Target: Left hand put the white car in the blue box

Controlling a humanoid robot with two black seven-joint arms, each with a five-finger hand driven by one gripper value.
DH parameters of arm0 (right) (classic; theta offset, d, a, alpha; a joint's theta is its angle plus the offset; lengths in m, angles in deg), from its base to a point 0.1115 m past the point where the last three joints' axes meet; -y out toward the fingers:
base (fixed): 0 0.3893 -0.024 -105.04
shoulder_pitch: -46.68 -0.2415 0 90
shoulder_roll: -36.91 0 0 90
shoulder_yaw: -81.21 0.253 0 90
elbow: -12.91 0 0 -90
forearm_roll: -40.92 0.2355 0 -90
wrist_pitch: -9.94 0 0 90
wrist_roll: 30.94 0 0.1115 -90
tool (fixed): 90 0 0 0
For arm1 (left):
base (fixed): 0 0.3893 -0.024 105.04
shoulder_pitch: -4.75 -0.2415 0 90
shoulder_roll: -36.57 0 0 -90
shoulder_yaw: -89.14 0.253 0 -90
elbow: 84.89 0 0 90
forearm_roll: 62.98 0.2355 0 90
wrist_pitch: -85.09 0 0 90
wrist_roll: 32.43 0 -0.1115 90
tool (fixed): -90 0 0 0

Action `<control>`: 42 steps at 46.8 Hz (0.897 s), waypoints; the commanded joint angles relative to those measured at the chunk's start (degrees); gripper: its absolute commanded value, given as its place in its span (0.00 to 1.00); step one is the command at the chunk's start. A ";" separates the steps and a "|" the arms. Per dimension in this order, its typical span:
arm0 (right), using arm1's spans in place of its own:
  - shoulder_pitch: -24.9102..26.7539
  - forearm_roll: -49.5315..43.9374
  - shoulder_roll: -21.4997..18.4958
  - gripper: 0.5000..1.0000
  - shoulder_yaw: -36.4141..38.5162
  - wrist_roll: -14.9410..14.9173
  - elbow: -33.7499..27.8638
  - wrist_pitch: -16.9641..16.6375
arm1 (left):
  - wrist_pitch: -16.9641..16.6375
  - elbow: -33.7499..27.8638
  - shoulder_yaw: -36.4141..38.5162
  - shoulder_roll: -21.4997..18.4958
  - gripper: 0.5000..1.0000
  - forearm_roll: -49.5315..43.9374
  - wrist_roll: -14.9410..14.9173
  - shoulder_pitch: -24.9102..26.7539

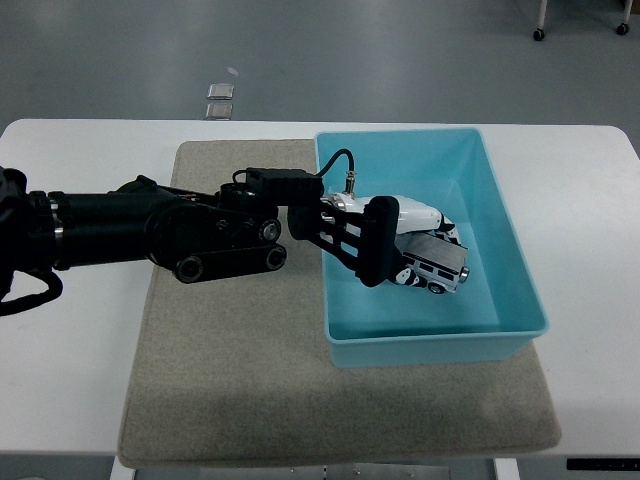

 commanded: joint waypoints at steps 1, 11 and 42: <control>0.09 0.00 0.00 0.87 0.00 0.02 0.00 0.00 | -0.05 -0.15 0.00 0.00 0.19 0.00 -0.32 -0.03; 0.00 0.00 0.00 0.87 0.00 0.02 0.00 0.00 | -0.23 -0.42 -0.09 0.00 0.77 -0.09 -0.58 -0.11; 0.00 0.00 0.00 0.87 0.00 -0.07 0.00 0.00 | -1.20 -0.68 -17.04 -7.12 0.99 -9.48 -0.49 -2.05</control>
